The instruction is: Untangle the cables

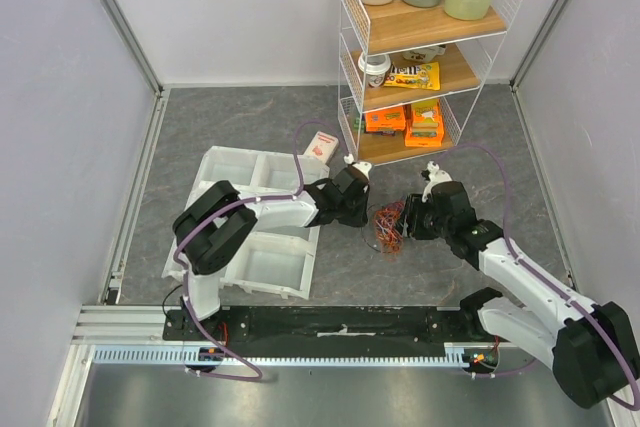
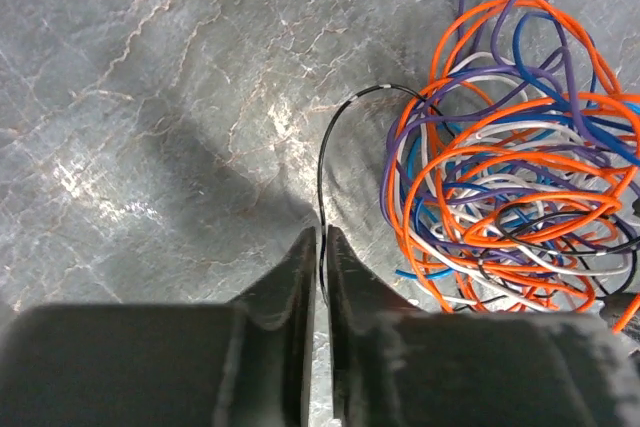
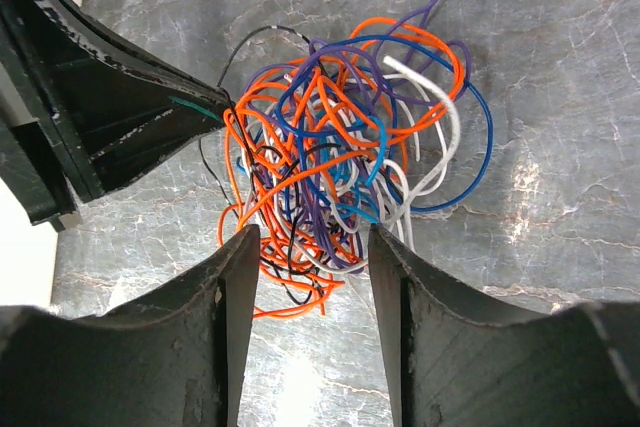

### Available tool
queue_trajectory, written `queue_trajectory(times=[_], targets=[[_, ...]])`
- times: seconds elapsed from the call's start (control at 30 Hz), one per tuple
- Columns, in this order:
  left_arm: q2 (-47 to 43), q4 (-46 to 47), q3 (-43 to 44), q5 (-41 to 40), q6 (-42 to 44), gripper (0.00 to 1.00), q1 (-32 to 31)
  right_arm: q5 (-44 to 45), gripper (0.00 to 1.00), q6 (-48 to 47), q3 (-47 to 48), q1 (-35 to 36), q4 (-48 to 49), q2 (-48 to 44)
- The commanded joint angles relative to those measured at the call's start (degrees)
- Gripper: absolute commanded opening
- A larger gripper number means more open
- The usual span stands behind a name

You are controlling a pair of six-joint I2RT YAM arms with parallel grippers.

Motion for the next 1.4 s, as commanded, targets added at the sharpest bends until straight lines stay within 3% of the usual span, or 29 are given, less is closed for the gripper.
queue_trajectory(times=[0.0,0.07,0.33,0.43,0.63,0.73,0.83,1.07,1.23,1.37], targets=[[-1.3,0.3,0.5,0.0,1.4,0.05,0.1,0.8,0.58,-0.3,0.4,0.5,1.3,-2.0],[-5.2,2.0,-2.1,0.2,1.8,0.02,-0.1,1.3,0.63,-1.1,1.6,1.0,-0.5,-2.7],[-19.0,12.0,-8.1,23.6,2.8,0.02,-0.2,2.2,0.82,-2.3,6.9,3.4,-4.6,-4.3],[-21.8,15.6,-8.1,29.5,0.4,0.02,-0.4,1.4,0.84,-0.2,5.9,4.1,-0.9,-2.7],[-27.8,20.0,-8.1,31.8,-3.8,0.02,-2.2,8.1,0.81,4.4,1.9,4.3,4.9,3.7],[-31.9,21.2,-7.3,31.4,-5.0,0.02,-3.4,13.0,0.80,9.0,-1.7,4.3,9.6,7.0],[-38.2,18.4,-4.9,28.9,-3.4,0.02,-4.4,21.2,0.80,12.9,-1.8,3.7,6.6,10.8],[-48.5,-1.6,10.0,16.0,7.4,0.02,-4.3,34.4,0.78,19.8,-3.0,0.6,-0.3,7.5],[-47.5,-10.0,21.8,10.9,11.9,0.02,-4.4,35.3,0.79,15.8,-1.7,-8.1,-4.1,4.3],[-45.1,-15.5,27.4,4.0,12.9,0.02,-4.3,37.7,0.81,10.5,2.0,-9.0,-7.9,2.2]])
